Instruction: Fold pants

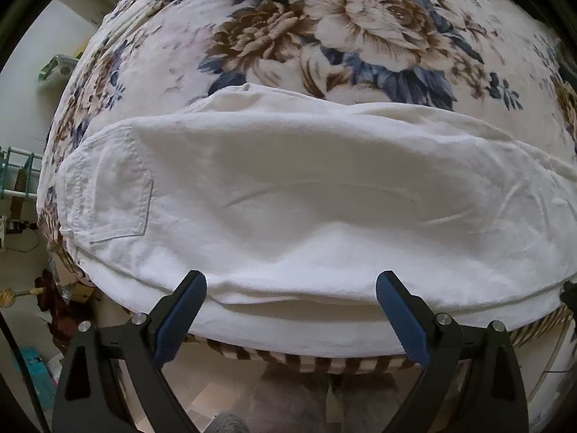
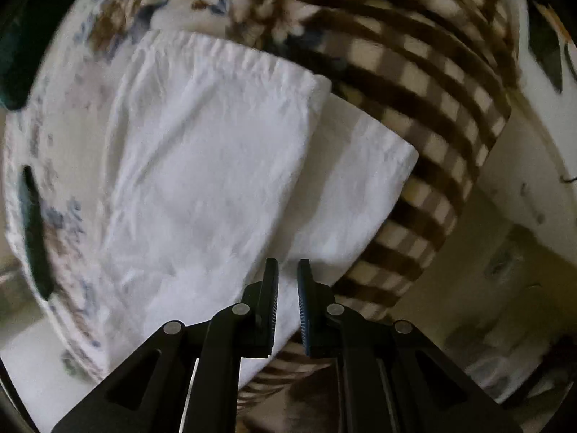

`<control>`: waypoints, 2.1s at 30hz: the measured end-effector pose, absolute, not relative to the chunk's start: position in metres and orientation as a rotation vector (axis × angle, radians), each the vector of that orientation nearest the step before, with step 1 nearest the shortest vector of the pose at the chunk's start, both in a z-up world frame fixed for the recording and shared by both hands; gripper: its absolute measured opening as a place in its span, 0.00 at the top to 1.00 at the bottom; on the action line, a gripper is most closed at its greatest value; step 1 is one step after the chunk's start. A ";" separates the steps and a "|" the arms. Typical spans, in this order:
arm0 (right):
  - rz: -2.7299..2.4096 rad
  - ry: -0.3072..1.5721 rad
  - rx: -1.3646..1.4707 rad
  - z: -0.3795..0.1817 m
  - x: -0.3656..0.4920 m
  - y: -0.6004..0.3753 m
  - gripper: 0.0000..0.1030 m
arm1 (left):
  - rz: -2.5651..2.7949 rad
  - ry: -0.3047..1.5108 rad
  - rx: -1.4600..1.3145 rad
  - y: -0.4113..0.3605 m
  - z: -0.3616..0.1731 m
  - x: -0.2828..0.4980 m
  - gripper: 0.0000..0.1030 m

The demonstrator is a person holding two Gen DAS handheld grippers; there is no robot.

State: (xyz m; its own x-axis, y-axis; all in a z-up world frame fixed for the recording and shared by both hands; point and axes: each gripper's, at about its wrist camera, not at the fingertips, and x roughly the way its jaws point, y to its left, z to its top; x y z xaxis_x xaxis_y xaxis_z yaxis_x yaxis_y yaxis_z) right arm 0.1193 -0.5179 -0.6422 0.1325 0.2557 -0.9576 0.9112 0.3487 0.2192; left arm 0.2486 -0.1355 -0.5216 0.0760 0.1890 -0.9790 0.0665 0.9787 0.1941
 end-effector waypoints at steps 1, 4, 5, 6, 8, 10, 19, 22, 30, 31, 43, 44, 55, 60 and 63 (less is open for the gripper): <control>-0.685 1.373 1.156 -0.636 0.112 -0.518 0.58 | 0.096 1.494 0.205 -0.133 -0.520 0.247 0.07; -0.668 1.341 1.144 -0.616 0.104 -0.511 0.39 | 0.124 1.496 0.187 -0.119 -0.518 0.242 0.07; -0.638 1.351 1.120 -0.610 0.103 -0.506 0.39 | 0.143 1.500 0.170 -0.108 -0.516 0.240 0.07; -0.606 1.363 1.094 -0.606 0.111 -0.495 0.39 | 0.164 1.500 0.154 -0.097 -0.514 0.239 0.06; -0.534 1.384 1.059 -0.604 0.122 -0.471 0.39 | 0.202 1.494 0.113 -0.075 -0.509 0.236 0.06; -0.461 1.422 1.029 -0.606 0.133 -0.445 0.39 | 0.260 1.482 0.061 -0.044 -0.504 0.233 0.07; -0.361 1.493 1.078 -0.642 0.183 -0.338 0.39 | 0.442 1.439 -0.292 0.131 -0.508 0.237 0.07; -0.357 1.491 1.112 -0.649 0.190 -0.307 0.39 | 0.450 1.426 -0.423 0.178 -0.513 0.237 0.07; -0.318 1.455 1.261 -0.665 0.207 -0.215 0.39 | 0.444 1.410 -0.633 0.252 -0.534 0.243 0.07; -0.313 1.444 1.276 -0.667 0.208 -0.206 0.39 | 0.438 1.410 -0.643 0.259 -0.540 0.246 0.07; -0.369 1.356 1.211 -0.680 0.234 -0.155 0.87 | 0.397 1.273 -0.536 0.266 -0.548 0.278 0.68; -0.374 1.358 1.176 -0.675 0.235 -0.153 0.88 | 0.387 1.260 -0.522 0.264 -0.543 0.278 0.72; -0.326 1.393 1.005 -0.617 0.205 -0.144 0.89 | 0.407 1.219 -0.516 0.296 -0.506 0.258 0.95; -0.316 1.512 0.950 -0.644 0.193 -0.145 0.87 | 0.365 1.293 -0.623 0.312 -0.537 0.250 0.90; -0.318 1.549 0.995 -0.663 0.193 -0.150 0.85 | 0.319 1.281 -0.741 0.314 -0.547 0.244 0.80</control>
